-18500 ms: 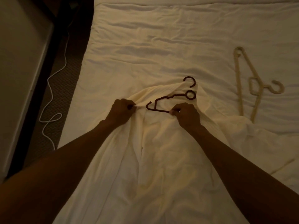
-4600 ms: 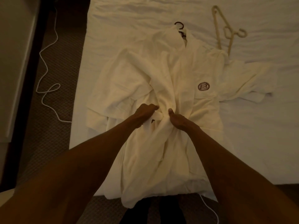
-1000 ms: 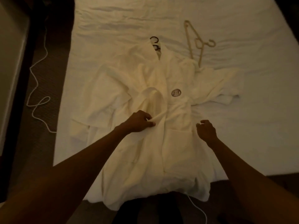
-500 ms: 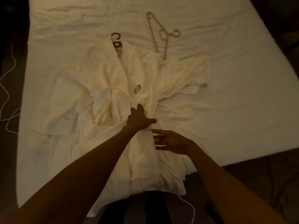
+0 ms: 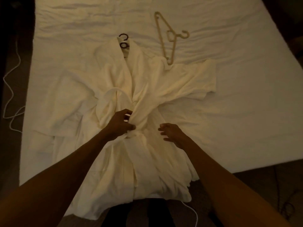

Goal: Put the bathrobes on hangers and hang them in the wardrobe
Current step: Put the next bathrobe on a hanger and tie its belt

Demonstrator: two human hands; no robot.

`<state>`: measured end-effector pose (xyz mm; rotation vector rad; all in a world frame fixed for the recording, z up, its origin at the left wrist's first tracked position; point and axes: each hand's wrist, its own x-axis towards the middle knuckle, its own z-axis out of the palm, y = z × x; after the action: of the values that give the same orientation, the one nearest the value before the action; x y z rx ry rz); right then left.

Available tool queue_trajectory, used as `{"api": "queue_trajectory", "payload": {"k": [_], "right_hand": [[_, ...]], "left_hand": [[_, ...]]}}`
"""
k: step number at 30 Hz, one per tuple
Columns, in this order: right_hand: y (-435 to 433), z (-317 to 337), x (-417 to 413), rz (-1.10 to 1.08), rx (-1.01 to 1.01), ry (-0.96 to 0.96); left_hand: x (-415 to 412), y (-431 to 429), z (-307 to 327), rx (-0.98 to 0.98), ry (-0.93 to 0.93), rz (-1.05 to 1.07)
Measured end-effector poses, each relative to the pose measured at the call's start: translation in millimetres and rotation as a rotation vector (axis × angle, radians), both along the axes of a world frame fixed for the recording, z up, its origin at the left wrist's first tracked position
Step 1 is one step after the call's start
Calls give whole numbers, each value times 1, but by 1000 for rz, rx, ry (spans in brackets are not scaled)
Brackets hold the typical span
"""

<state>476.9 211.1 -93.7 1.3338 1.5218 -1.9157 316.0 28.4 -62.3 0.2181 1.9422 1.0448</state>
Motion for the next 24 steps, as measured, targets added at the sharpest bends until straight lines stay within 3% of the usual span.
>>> {"api": "queue_trajectory", "payload": {"k": [4,9,15,20,24], "right_hand": [[-20,6,-22,154,-113,33],[-44,5,-32,243,-33,47],[-57,-3,-21,352,-110,-73],[-37,5,-3,385,-100,-9],[-21,28,0,235,5,68]], "left_hand": [[-8,-15,5,17,-46,37],[-8,-23,5,59,-77,82],[-10,-30,8,105,-75,94],[-9,-31,8,91,-37,65],[-5,-26,8,34,69,8]]}}
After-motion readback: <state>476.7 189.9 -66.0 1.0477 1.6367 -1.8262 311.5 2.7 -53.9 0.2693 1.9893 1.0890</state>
